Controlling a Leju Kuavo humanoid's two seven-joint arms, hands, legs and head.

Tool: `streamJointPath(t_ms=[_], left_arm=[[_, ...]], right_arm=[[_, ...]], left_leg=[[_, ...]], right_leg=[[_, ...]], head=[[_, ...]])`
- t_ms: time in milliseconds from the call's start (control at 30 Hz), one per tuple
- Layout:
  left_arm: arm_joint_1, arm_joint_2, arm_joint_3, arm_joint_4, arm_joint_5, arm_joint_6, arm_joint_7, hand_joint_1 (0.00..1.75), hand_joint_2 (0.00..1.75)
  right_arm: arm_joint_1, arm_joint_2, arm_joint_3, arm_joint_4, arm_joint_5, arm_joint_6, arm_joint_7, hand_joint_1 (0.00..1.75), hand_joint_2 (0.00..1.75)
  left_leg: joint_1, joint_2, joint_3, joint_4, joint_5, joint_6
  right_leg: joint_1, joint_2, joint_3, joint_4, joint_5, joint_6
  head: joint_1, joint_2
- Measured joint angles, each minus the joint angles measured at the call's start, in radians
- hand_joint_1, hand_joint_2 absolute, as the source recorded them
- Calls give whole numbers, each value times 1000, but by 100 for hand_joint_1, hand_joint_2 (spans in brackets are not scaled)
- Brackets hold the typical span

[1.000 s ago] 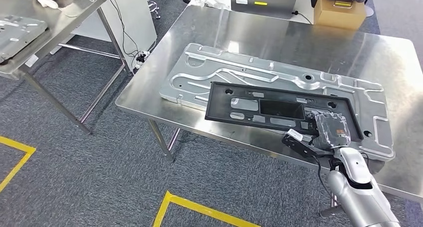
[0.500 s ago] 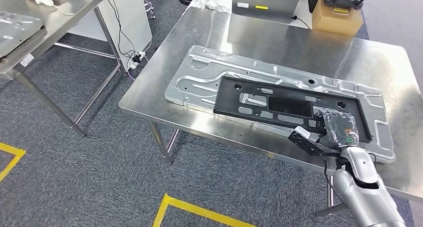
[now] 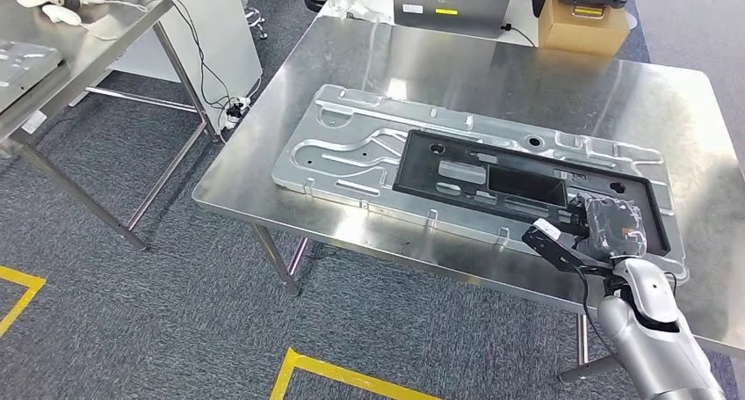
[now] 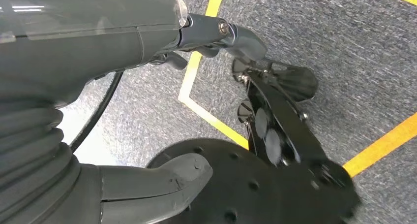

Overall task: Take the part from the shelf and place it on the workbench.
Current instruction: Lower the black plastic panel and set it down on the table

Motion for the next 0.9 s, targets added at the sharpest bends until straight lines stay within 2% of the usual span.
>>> streamJointPath(t_ms=[33, 100, 133, 167, 233, 300, 367, 500, 667, 900], left_arm=[[0, 0, -2, 0, 3, 0, -3, 0, 175], [1, 0, -4, 0, 18, -5, -10, 0, 175], [2, 0, -4, 0, 29, -9, -12, 0, 175], [2, 0, -4, 0, 39, -12, -13, 0, 175], [2, -2, -4, 1, 55, -14, -12, 0, 175], [2, -4, -4, 1, 62, -15, -6, 0, 175], [3, -4, -4, 1, 72, -23, 2, 0, 175], [3, -4, -1, 1, 95, -37, 12, 0, 0], [3, -4, 0, 1, 102, -35, 14, 0, 0], [3, -4, -1, 1, 128, -37, 7, 0, 0]], right_arm=[[0, 0, 0, 4, -1, 0, -1, 175, 175], [0, 0, 0, 12, -3, -1, -4, 175, 175], [0, 0, 0, 15, -5, -1, -6, 131, 131], [0, 0, -1, 17, -7, -2, -7, 87, 87], [0, 0, -2, 21, -10, -6, -10, 0, 0], [0, 0, -3, 25, -12, -8, -11, 0, 0], [-1, 0, -4, 30, -15, -10, -14, 0, 0], [-4, 0, -5, 37, -20, -11, -19, 0, 0], [-4, 0, -5, 40, -29, -10, -20, 0, 0], [-4, 1, -5, 39, -32, -12, -28, 0, 0]], left_leg=[[1, 0, 3, -18, 25, 0], [3, -1, 54, -145, 107, 2], [2, -2, 83, -210, 134, 4], [1, -4, 103, -254, 148, 7], [0, -7, 115, -280, 148, 8], [0, -8, 115, -283, 149, 9], [-2, -10, 116, -283, 148, 13], [-5, -10, 116, -282, 147, 20], [-6, -9, 116, -282, 146, 23], [-6, -9, 117, -281, 146, 23]], right_leg=[[0, 1, 3, 1, -2, 1], [-2, 4, 11, 2, -8, 8], [-1, 5, 13, 4, -12, 12], [1, 6, 14, 5, -14, 18], [5, 7, 12, 8, -17, 16], [5, 7, 15, 5, -17, 10], [3, 6, 18, 0, -14, 12], [1, 6, 21, -6, -11, 17], [0, 6, 21, -9, -10, 33], [1, 6, 21, -8, -11, 35]], head=[[0, 0], [0, 0], [0, 0], [0, 0], [1, 0], [1, 0], [1, 0], [1, 0], [1, 0], [1, 0]])
